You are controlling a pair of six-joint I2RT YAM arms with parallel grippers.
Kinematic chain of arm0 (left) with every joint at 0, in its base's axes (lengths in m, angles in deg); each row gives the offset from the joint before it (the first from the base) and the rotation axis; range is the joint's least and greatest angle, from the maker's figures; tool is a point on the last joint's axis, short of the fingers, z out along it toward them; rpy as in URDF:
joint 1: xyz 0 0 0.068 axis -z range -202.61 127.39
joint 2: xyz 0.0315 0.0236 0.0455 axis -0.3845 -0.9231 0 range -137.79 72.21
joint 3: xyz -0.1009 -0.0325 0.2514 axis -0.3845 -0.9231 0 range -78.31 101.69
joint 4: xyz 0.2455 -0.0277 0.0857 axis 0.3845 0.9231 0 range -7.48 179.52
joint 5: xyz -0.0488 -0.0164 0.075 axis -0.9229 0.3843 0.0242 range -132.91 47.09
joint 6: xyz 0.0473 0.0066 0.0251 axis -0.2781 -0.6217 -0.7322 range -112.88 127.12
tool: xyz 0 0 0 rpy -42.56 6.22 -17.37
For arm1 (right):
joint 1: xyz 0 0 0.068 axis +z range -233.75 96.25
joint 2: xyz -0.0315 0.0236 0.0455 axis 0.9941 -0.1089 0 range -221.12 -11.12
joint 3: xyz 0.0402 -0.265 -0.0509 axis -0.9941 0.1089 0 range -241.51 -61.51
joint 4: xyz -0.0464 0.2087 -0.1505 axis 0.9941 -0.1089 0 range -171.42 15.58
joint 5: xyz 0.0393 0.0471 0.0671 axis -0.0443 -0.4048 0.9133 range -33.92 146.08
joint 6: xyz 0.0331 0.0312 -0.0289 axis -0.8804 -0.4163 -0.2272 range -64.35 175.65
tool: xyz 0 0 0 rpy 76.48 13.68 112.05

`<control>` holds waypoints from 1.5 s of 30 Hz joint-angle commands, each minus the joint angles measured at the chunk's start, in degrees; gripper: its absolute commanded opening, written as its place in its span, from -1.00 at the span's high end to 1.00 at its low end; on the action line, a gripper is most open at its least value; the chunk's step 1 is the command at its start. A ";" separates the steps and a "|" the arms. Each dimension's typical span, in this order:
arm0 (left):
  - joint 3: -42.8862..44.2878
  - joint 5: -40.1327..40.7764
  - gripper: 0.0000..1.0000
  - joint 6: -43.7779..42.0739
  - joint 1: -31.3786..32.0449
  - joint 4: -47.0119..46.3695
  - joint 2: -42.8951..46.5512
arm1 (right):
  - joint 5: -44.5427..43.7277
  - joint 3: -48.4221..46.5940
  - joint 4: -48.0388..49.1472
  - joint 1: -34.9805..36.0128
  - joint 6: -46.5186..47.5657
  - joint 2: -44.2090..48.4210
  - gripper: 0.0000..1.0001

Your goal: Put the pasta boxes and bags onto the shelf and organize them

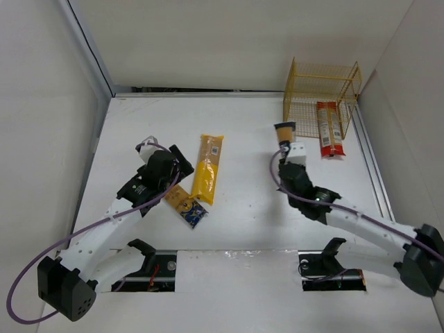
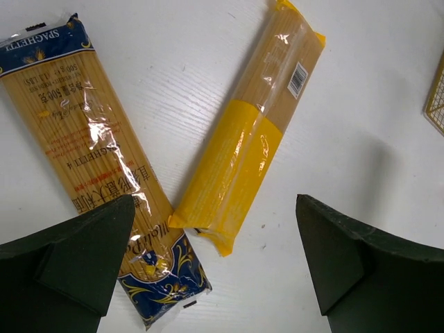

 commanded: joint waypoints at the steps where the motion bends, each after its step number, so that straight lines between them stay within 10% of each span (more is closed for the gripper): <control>1: 0.68 2.31 -1.00 0.33 0.08 -0.20 0.19 | -0.48 5.02 13.35 -9.48 11.75 10.76 1.00; 7: 0.68 3.54 -1.00 1.39 0.08 -0.20 -1.13 | 17.71 10.75 21.19 -26.18 24.06 22.65 1.00; 14: 2.97 3.54 -1.00 1.91 0.08 -0.82 -4.90 | 50.49 3.39 19.78 -46.59 27.75 6.17 1.00; 45: 6.22 4.77 -1.00 -0.90 0.08 -5.39 -12.99 | 43.23 -6.39 28.65 -47.65 24.97 -13.46 1.00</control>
